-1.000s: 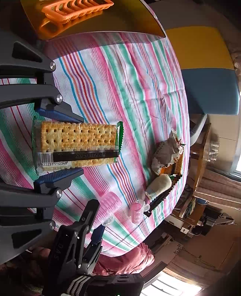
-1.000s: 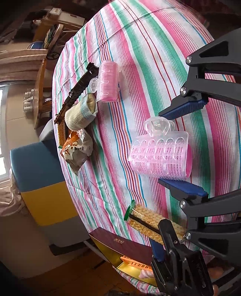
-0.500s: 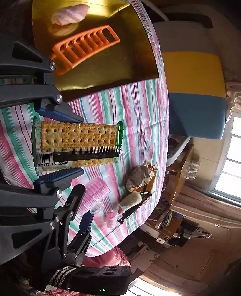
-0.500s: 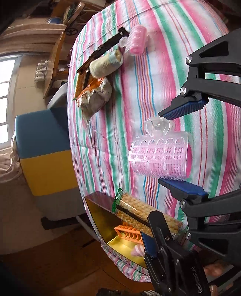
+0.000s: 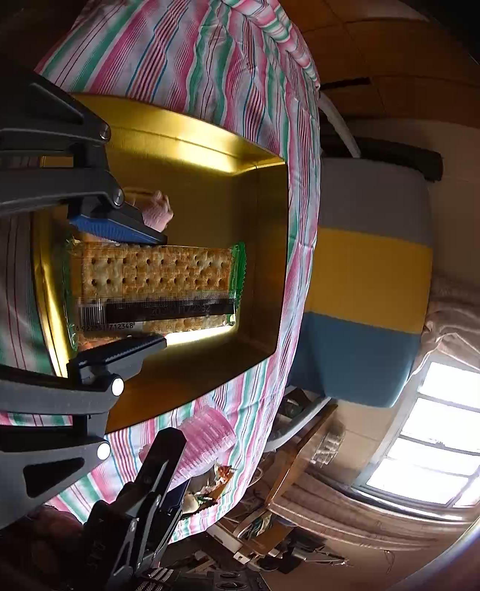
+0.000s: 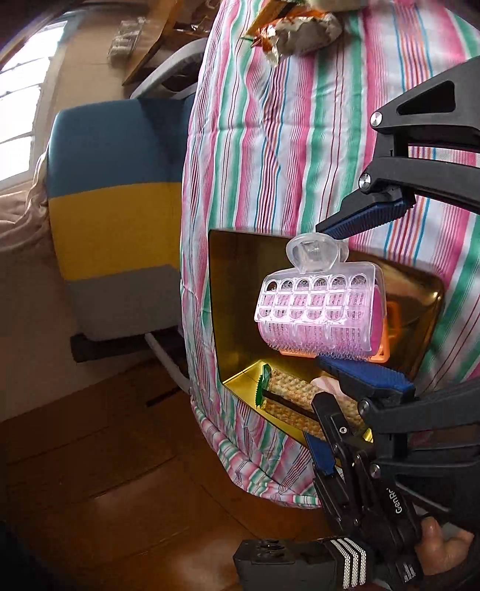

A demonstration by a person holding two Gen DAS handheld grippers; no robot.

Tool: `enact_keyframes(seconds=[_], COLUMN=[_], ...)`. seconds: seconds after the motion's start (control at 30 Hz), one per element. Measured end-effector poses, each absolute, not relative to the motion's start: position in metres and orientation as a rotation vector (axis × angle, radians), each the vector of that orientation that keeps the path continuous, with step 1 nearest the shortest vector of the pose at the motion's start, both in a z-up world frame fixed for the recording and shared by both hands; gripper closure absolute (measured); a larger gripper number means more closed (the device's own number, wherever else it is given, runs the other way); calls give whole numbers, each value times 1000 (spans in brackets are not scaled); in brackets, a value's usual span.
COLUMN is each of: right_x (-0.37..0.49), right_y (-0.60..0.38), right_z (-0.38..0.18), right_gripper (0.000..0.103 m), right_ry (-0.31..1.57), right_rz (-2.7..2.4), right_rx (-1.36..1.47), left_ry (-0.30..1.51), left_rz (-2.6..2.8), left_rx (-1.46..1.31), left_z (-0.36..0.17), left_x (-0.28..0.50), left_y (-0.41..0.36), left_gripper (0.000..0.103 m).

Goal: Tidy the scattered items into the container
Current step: 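Carry the cracker packet and pink roller into the gold tray and release both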

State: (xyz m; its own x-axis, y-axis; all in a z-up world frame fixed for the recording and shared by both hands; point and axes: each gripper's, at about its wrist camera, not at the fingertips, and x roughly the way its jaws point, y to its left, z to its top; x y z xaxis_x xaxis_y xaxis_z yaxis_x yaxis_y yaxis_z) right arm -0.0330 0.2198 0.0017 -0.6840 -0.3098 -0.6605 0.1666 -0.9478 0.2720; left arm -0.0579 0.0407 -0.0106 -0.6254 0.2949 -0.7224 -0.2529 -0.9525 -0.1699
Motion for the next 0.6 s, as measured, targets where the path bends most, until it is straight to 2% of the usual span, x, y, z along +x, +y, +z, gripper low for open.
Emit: enact_keyframes(seconds=[0.3, 0.6], right_x=[-85, -97], right_y=[183, 179], right_z=[-27, -47], right_gripper=[40, 37], right_ry=[-267, -285], right_rz=[-2579, -2570], right_rx=[1231, 1314], left_ry=[-121, -116], left_rz=[2625, 2593], left_rx=[-1218, -1269], left_z=[-25, -36], left_x=[-88, -103], left_y=[8, 14], left_gripper=[55, 55])
